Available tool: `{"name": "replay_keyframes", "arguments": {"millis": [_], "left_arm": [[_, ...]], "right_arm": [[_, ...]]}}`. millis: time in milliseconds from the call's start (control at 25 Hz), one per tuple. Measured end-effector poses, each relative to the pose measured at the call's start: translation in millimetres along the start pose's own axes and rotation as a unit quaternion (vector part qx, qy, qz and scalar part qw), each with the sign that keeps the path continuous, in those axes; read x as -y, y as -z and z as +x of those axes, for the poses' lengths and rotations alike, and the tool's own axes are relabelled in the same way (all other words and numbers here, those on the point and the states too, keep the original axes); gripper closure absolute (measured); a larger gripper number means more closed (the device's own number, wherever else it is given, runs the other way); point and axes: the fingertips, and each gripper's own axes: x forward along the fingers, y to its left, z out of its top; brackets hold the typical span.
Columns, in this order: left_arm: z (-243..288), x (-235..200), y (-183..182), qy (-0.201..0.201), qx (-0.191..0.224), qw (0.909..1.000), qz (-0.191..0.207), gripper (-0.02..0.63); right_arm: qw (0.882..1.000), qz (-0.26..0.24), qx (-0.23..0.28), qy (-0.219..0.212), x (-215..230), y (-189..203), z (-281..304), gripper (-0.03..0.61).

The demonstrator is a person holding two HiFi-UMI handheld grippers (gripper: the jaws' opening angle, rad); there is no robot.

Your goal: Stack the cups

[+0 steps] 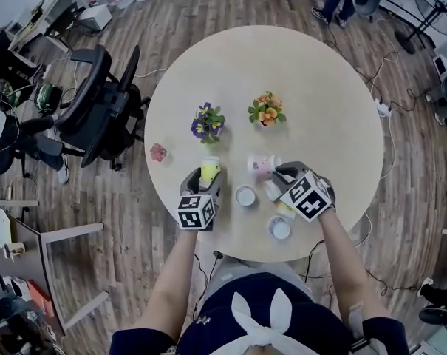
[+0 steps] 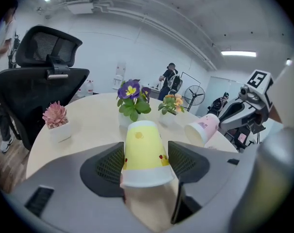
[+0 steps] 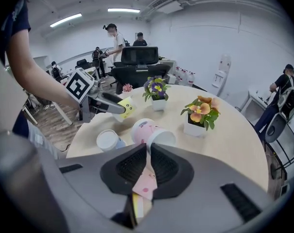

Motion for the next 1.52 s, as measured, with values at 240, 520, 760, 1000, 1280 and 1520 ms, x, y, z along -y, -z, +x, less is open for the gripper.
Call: {"name": "replay_keyframes", "arguments": {"millis": [240, 520, 760, 1000, 1280, 1520], "left_arm": [[-12, -1, 32, -0.012, -0.005, 0.9999, 0.010, 0.322], [-30, 0, 52, -0.020, -0.026, 0.9991, 0.025, 0.322], [-39, 7, 64, -0.017, -0.047, 0.9976, 0.047, 0.328], [-47, 19, 73, -0.012, -0.076, 0.9946, 0.070, 0.328], [-54, 24, 76, -0.010, -0.087, 0.9932, 0.077, 0.328], [-67, 22, 64, -0.016, -0.067, 0.9954, 0.067, 0.328]], "right_arm": [[1.000, 0.025, 0.013, 0.005, -6, 5, -11, 0.543], [0.999, 0.034, 0.028, 0.010, -16, 1, -27, 0.545], [0.999, 0.032, 0.029, 0.017, -28, 3, -39, 0.545], [0.999, 0.023, 0.022, 0.022, -39, 9, -52, 0.545], [1.000, 0.009, 0.016, 0.015, -65, 13, -62, 0.545], [0.999, -0.042, 0.018, -0.002, -101, 4, -67, 0.545]]}}
